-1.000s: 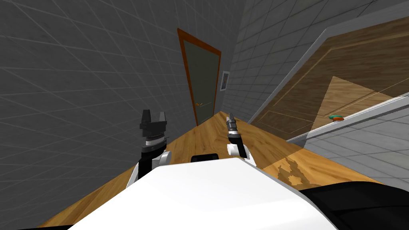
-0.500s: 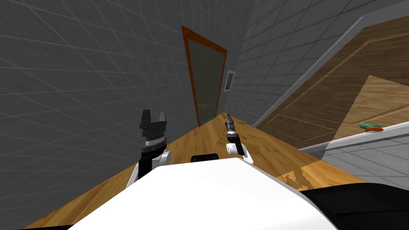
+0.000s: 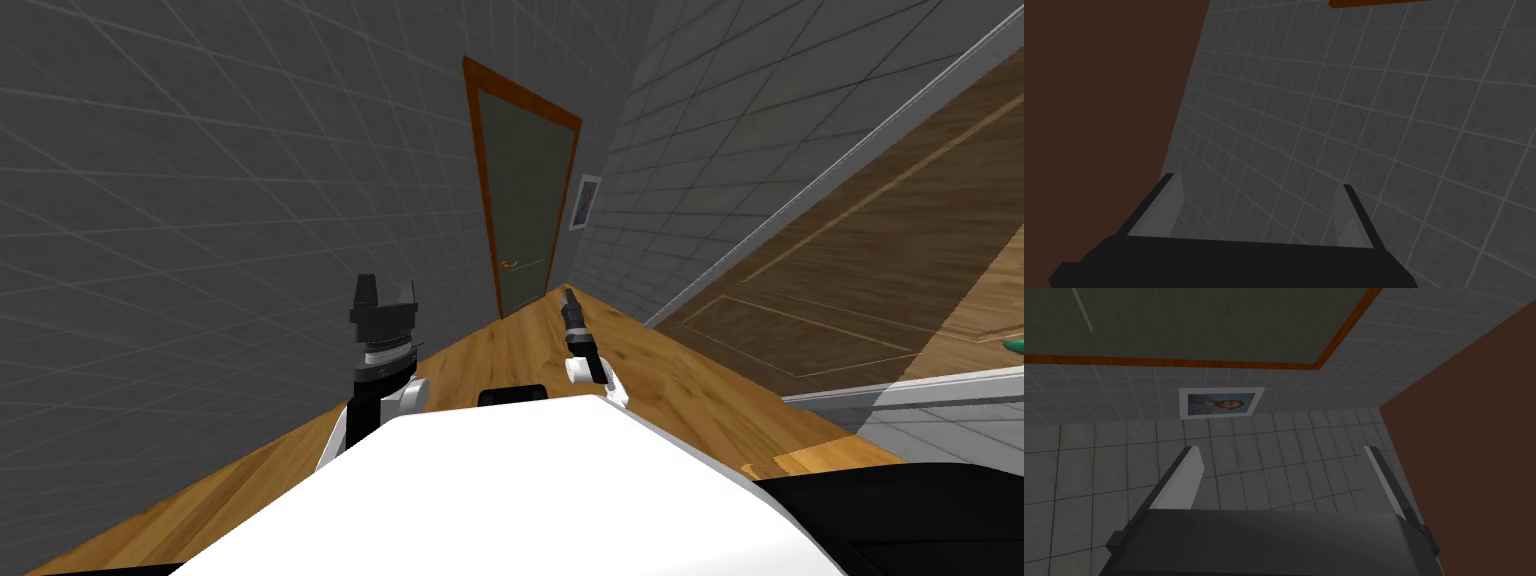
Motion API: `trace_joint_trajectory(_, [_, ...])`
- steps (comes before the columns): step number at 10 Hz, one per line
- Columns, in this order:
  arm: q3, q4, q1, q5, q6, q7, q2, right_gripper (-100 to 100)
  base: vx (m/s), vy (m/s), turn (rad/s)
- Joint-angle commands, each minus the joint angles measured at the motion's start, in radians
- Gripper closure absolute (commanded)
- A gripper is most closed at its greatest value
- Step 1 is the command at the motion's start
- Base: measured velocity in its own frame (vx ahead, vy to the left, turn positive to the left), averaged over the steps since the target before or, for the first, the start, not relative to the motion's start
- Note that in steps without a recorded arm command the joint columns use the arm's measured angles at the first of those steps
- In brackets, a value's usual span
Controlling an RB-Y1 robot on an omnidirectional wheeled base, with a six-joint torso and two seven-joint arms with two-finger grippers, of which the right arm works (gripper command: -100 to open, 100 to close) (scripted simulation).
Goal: Pull the door open
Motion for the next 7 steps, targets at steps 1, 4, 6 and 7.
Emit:
trace_joint_trajectory(1, [-0.002,0.036,-0.016,-0.005,-0.007,-0.003,-0.008,-100,0.073,-0.026,0.12])
trace_joint_trajectory(4, [-0.006,0.105,-0.047,-0.015,-0.019,-0.008,-0.022,-100,0.098,-0.026,0.121])
trace_joint_trajectory(6, [-0.009,0.152,-0.069,-0.022,-0.028,-0.012,-0.031,-100,0.103,-0.042,0.12])
trace_joint_trajectory(7, [-0.011,0.177,-0.08,-0.026,-0.033,-0.014,-0.035,-100,0.083,-0.034,0.152])
